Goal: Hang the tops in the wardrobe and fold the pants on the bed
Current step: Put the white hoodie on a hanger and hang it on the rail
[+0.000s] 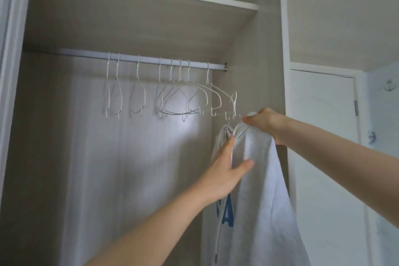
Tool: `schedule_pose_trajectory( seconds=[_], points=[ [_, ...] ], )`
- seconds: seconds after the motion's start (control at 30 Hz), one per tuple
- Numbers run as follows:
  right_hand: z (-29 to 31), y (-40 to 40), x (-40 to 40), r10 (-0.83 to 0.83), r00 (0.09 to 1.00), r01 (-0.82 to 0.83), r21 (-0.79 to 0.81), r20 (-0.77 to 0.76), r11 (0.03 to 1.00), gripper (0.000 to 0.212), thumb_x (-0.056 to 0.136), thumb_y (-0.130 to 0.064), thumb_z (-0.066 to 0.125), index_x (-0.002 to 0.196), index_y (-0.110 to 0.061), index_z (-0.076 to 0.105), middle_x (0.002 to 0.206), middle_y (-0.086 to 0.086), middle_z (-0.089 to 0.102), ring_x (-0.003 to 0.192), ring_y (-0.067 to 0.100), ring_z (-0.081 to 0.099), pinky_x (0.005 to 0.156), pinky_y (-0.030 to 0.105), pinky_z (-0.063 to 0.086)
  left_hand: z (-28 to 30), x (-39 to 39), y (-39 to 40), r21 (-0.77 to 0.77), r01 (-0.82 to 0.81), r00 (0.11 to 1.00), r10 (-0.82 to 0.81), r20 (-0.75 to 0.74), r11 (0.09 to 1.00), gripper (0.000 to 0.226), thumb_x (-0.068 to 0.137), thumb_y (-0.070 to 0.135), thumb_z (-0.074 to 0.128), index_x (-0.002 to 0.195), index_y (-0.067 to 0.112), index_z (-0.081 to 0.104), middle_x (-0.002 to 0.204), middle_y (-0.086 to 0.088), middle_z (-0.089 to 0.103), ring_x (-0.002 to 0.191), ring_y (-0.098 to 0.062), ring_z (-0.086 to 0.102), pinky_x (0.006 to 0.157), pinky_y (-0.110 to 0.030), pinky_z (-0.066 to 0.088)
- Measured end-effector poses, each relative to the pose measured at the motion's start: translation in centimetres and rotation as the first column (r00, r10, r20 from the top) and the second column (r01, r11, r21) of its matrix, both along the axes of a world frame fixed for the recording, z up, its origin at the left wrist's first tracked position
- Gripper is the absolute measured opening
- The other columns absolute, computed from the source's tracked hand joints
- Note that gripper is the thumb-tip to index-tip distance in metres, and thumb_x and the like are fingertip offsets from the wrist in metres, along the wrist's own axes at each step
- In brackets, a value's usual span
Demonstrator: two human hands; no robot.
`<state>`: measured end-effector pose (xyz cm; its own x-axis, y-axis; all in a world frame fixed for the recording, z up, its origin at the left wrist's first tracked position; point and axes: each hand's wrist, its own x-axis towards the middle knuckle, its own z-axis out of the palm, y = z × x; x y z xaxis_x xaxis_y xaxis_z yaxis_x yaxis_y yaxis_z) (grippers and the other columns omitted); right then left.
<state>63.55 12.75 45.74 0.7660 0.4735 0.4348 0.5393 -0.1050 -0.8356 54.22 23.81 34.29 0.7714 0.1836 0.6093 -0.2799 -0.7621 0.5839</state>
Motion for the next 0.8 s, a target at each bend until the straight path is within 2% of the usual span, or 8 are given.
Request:
schedule_pose_trajectory(
  seconds=[0.1,0.2,0.27,0.33,0.47,0.63,0.7,0.8],
  points=[
    [1.0,0.8,-0.6,-0.011,0.998,0.013,-0.028,0.060,1.000,0.047,0.091,-0.023,0.064,0.126,0.004,0.047,0.093,0.016,0.060,0.065,0.022,0.059,0.038,0.020,0.044,-0.3,-0.4,-1.5,0.031,-0.015,1.000,0.015,-0.012,0.999,0.099,0.081,0.069,0.056,0.154,0.040,-0.005,0.161,0.020,-0.007,0.147,0.001,-0.004,0.116,-0.026,0.006],
    [2.0,1.3,-1.5,-0.018,0.993,0.028,-0.084,0.117,0.996,0.053,0.091,-0.026,0.064,0.132,0.001,0.044,0.113,0.018,0.061,0.091,0.030,0.063,0.066,0.030,0.054,0.0,-0.5,-2.5,0.012,-0.035,0.986,0.037,-0.164,0.999,0.119,0.066,0.081,0.058,0.151,0.040,-0.013,0.160,0.017,-0.018,0.149,-0.006,-0.004,0.115,-0.031,0.011],
    [2.5,1.4,-2.2,-0.003,0.990,0.015,-0.085,0.141,0.996,0.052,0.091,-0.025,0.064,0.131,0.001,0.044,0.118,0.017,0.059,0.098,0.030,0.062,0.076,0.034,0.052,0.2,-0.5,-3.1,0.045,-0.094,0.973,0.102,-0.209,0.995,0.124,0.063,0.077,0.065,0.149,0.042,-0.018,0.159,0.016,-0.024,0.150,-0.012,0.001,0.116,-0.038,0.018],
    [3.0,1.4,-2.9,-0.010,0.986,0.026,-0.094,0.167,0.995,0.046,0.093,-0.022,0.062,0.129,0.002,0.046,0.115,0.017,0.058,0.096,0.030,0.061,0.073,0.032,0.049,0.4,-0.3,-3.4,0.074,-0.141,0.974,0.152,-0.168,0.987,0.124,0.067,0.067,0.070,0.149,0.041,-0.020,0.159,0.014,-0.025,0.151,-0.016,0.003,0.116,-0.040,0.022],
    [3.6,1.1,-3.4,-0.037,0.992,0.047,-0.083,0.122,0.995,0.032,0.093,-0.011,0.060,0.120,0.004,0.052,0.089,0.016,0.059,0.061,0.019,0.052,0.051,0.026,0.043,0.5,0.0,-3.6,0.067,-0.111,0.986,0.119,-0.120,0.992,0.116,0.076,0.046,0.069,0.149,0.039,-0.021,0.161,0.013,-0.022,0.151,-0.017,0.003,0.117,-0.041,0.022],
    [4.2,1.0,-3.1,-0.112,0.983,0.134,-0.162,0.142,0.978,0.024,0.094,-0.011,0.058,0.115,0.000,0.055,0.093,0.013,0.058,0.058,0.021,0.050,0.048,0.025,0.038,0.8,0.5,-3.1,0.027,-0.040,0.993,0.043,-0.111,0.999,0.100,0.079,0.035,0.057,0.149,0.046,-0.015,0.162,0.017,0.001,0.147,-0.025,0.024,0.113,-0.044,0.033],
    [4.2,1.0,-2.5,-0.118,0.985,0.140,-0.178,0.130,0.974,0.016,0.093,-0.012,0.059,0.107,-0.005,0.054,0.086,0.011,0.056,0.059,0.021,0.051,0.047,0.024,0.038,0.3,0.9,-3.0,0.036,-0.017,0.996,0.020,-0.091,0.999,0.097,0.079,0.036,0.053,0.149,0.047,-0.014,0.162,0.020,-0.003,0.148,-0.021,0.019,0.114,-0.043,0.031],
    [3.7,1.0,-1.1,-0.118,0.984,0.144,-0.205,0.132,0.968,0.015,0.092,-0.011,0.061,0.102,-0.002,0.054,0.094,0.018,0.059,0.081,0.031,0.062,0.065,0.033,0.050,-0.3,1.3,-2.9,0.064,0.026,0.994,-0.019,-0.109,0.998,0.099,0.075,0.040,0.050,0.148,0.046,-0.016,0.160,0.022,-0.012,0.150,-0.013,0.006,0.118,-0.041,0.024]
  ],
)
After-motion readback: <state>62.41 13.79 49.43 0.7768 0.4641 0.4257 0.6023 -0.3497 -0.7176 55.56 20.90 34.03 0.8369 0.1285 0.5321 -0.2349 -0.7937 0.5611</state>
